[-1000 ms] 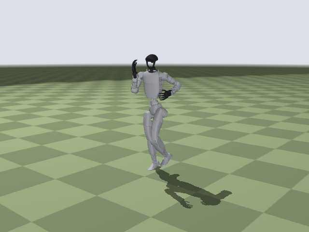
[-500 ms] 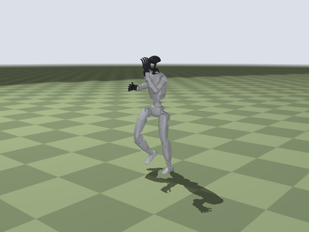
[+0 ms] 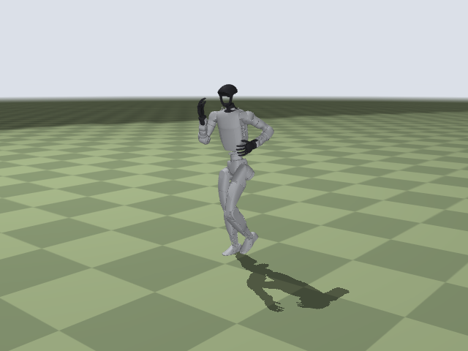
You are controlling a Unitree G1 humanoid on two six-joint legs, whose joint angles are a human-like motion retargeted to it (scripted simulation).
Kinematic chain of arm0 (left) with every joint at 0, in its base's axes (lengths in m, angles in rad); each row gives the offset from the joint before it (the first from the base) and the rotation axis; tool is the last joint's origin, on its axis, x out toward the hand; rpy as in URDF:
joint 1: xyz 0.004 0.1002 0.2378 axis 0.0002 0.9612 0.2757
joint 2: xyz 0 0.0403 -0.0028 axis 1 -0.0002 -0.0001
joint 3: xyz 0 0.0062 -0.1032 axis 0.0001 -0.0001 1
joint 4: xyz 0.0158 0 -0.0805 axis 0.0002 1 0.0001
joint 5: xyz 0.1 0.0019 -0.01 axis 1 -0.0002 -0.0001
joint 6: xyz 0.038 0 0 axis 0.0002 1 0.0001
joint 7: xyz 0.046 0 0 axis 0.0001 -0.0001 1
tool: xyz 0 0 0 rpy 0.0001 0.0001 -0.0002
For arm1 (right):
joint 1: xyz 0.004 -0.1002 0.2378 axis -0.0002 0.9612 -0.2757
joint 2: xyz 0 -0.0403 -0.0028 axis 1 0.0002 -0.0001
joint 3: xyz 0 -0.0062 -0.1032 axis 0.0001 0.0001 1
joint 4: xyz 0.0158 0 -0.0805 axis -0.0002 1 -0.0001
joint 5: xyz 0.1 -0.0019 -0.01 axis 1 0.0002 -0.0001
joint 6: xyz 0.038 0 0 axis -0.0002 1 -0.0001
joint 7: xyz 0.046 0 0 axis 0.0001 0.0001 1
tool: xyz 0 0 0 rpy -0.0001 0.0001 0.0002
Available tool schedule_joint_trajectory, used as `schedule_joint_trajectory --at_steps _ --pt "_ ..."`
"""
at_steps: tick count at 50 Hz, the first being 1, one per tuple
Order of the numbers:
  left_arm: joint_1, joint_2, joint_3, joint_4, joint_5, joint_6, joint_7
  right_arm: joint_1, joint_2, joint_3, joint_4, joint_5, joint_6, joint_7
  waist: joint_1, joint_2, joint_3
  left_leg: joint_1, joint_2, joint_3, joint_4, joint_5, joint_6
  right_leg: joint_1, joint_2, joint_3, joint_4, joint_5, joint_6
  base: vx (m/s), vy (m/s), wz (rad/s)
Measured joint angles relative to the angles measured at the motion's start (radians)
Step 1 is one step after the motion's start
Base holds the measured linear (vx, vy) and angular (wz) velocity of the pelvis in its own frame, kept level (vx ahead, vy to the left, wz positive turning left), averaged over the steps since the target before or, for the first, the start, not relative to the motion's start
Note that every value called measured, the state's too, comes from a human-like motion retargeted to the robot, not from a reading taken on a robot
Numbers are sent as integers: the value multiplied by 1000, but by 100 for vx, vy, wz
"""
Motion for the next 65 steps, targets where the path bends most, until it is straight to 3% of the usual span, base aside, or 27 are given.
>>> schedule_joint_trajectory --at_steps 3,5,7,10,13,15,17,20,25,28,30,32,35,38,40,45,50,53,55,58,60,63,65 --pt "-179 -68 -52 43 65 -19 66 151 9 23 31 40 -5 49 -63 22 4 231 1 -13 -404 67 2 0 55 9 62 -18 -6 12 13 -20" --pt "-362 -141 -93 71 97 -37 118 292 -22 61 96 -20 5 60 -117 57 24 432 20 -2 -684 -23 4 -17 115 10 166 -13 8 8 20 -21" --pt "-591 -192 -97 101 200 -72 160 428 -94 90 183 -79 2 110 -200 104 52 577 51 2 -890 -160 20 -149 173 -56 441 37 66 -5 21 24" --pt "-964 -171 -98 127 311 -121 252 619 -199 86 291 -228 -18 168 -341 141 102 671 85 -48 -1075 -224 77 -437 181 -189 951 101 154 -10 12 84" --pt "-1320 -76 -153 133 335 -153 331 833 -288 -15 305 -260 -50 199 -432 159 157 671 116 -109 -1081 -204 75 -616 107 -290 1283 -35 112 -6 8 105" --pt "-1557 -20 -210 163 428 -91 364 972 -350 -122 265 -81 -61 227 -465 180 154 610 126 -144 -1049 -167 62 -708 25 -360 1407 -97 55 -4 9 90" --pt "-1706 10 -244 156 485 -76 386 1085 -382 -186 241 44 -55 265 -495 211 133 571 138 -177 -1049 -121 54 -733 -11 -407 1427 -105 23 3 5 76" --pt "-1841 20 -280 149 521 -63 423 1189 -417 -252 223 184 -28 325 -517 243 87 566 150 -206 -1107 -59 33 -717 34 -403 1350 -84 28 11 -2 48" --pt "-1772 -61 -248 130 419 -83 380 1189 -396 -283 229 148 3 346 -476 229 -9 616 119 -213 -1183 -40 -17 -530 153 -312 983 6 83 17 -8 27" --pt "-1569 -129 -195 116 374 -95 334 1058 -306 -222 247 143 12 293 -443 172 -31 630 34 -222 -1148 -75 5 -299 161 -244 577 99 120 14 -11 44" --pt "-1386 -158 -179 121 341 -97 336 911 -225 -159 273 156 21 237 -395 116 -34 585 -38 -208 -1038 -102 50 -160 121 -223 345 28 80 5 -16 -9" --pt "-1154 -160 -173 130 281 -93 313 725 -142 -97 301 135 21 174 -323 68 -20 435 -71 -161 -747 -75 66 -64 79 -222 188 -85 7 -2 -17 -70" --pt "-755 -146 -143 115 158 -86 248 448 -72 -51 269 80 9 91 -187 39 33 183 -1 -40 -261 85 8 33 47 -179 29 -133 -61 0 -11 -126" --pt "-371 -127 -73 81 87 -93 194 153 -77 -41 198 47 9 56 -84 8 83 19 118 73 119 -26 41 67 -2 -115 -21 -126 -38 3 -5 -118" --pt "-159 -118 -22 60 55 -93 141 -23 -96 -52 160 10 12 42 -43 -8 82 -79 177 102 306 -122 58 59 -22 -91 -36 -109 -26 2 -4 -68" --pt "71 -67 37 17 -18 -70 90 -220 -83 -55 68 -21 5 -49 31 -49 30 -214 147 70 433 -66 15 -9 -54 -48 -45 -50 -26 3 1 -40" --pt "-111 -93 -12 59 65 -50 119 -159 -8 -19 34 116 -19 16 -31 -25 2 -100 90 18 212 -19 19 -48 -23 -42 11 -57 -33 2 8 2" --pt "-350 -148 -61 109 150 -66 178 24 -14 22 110 110 -11 55 -105 -3 -12 104 74 19 -161 56 11 -68 22 -42 70 -76 -32 5 13 -7" --pt "-556 -193 -88 150 205 -80 225 177 -55 66 187 44 6 50 -154 22 10 323 60 38 -497 18 12 -77 62 -33 145 -73 -16 4 18 -24" --pt "-883 -245 -127 178 272 -130 278 432 -143 111 284 -142 -2 55 -272 101 55 610 86 50 -922 -210 20 -250 140 -138 539 20 70 -5 21 37" --pt "-1122 -222 -151 191 327 -160 331 606 -206 92 310 -188 -30 80 -369 133 94 700 103 19 -1097 -259 48 -431 101 -283 888 95 116 -10 16 111" --pt "-1500 -121 -204 214 415 -94 390 871 -323 -53 281 -27 -46 148 -458 136 162 718 116 -36 -1157 -232 57 -620 -25 -393 1269 -23 59 -5 11 111" --pt "-1658 -81 -221 191 453 -90 389 1054 -378 -146 253 57 -56 214 -487 159 157 673 139 -54 -1140 -190 55 -711 -30 -402 1381 -104 42 2 4 63"
